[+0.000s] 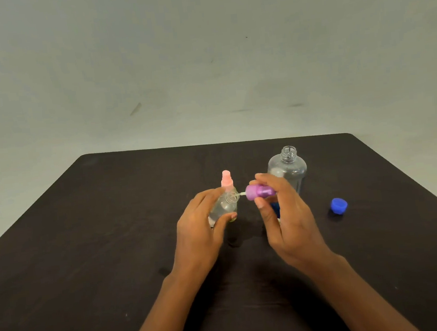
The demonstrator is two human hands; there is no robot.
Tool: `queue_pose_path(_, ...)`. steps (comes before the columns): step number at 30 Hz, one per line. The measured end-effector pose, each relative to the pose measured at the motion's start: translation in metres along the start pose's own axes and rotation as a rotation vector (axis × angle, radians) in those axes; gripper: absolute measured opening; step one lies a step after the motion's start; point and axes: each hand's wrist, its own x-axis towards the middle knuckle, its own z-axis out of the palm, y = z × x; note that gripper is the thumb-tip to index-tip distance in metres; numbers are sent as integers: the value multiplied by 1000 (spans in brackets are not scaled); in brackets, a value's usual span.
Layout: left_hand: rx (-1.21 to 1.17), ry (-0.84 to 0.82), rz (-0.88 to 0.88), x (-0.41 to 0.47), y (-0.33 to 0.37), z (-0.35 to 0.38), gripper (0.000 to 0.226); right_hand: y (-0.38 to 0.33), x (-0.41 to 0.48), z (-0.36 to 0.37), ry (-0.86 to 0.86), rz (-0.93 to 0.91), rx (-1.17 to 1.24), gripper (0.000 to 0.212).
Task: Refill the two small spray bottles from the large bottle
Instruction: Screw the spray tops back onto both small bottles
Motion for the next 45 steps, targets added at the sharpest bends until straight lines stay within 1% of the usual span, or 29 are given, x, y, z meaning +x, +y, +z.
queue_pose_path(3,-31,-53,34,-4,3,5,40,-2,-3,4,-51,36,44,37)
queue_pose_path(6,-63,-78,42,-7,7,9,42,-3,-4,5,-69,10,69,35)
queue_pose_path(9,-61,-65,38,-8,7,10,42,-4,-3,4,-64,52,97,33)
queue_pose_path(14,-37,-66,47,-9,8,11,44,-7,-2,4,-14,177,90,21)
queue_pose_path(15,-38,-73,49,-9,9,11,44,-8,-1,4,-14,199,77,22)
queue_pose_path(17,-44,-82,54,-9,10,11,44,-11,-1,3,-26,247,78,33)
queue_pose_path(19,-50,-81,48,-8,9,11,46,-13,0,1,-36,283,174,47)
queue_pose_path(21,-59,-70,36,-8,7,11,47,-14,1,-2,-47,268,270,56)
queue_pose_path(22,-70,-64,30,-8,7,11,47,-15,2,-2,-62,256,303,58)
queue_pose_path(24,-91,-60,19,-7,8,10,43,-14,2,-1,-85,232,332,53)
queue_pose_path(26,-93,-60,16,-7,10,10,41,-12,1,2,-54,214,308,42)
queue_pose_path(28,-84,-62,21,-8,9,10,41,-11,1,3,-3,241,250,36)
queue_pose_path(29,-77,-69,24,-8,8,11,42,-11,1,3,6,259,217,38)
queue_pose_path(31,-74,-93,18,-9,8,12,41,-12,2,1,-23,302,189,49)
queue_pose_path(33,-73,-110,11,-10,7,12,42,-14,3,-2,-80,322,260,61)
queue_pose_path(34,-70,-113,7,-9,7,12,43,-15,5,-4,-104,303,312,62)
queue_pose_path(36,-79,-104,-10,-9,7,12,47,-15,7,-6,-141,211,336,52)
queue_pose_path(38,-86,-91,-23,-8,6,11,48,-13,7,-6,-126,139,258,37)
queue_pose_path(40,-62,-106,-6,-9,6,12,46,-10,6,-5,-70,179,171,22)
queue_pose_path(41,-46,-118,9,-9,6,12,46,-9,6,-5,-49,222,144,21)
queue_pose_path(43,-39,-139,9,-10,9,12,48,-9,6,-7,-33,274,137,28)
queue_pose_path(45,-41,-144,6,-10,11,12,50,-10,6,-8,-58,274,221,35)
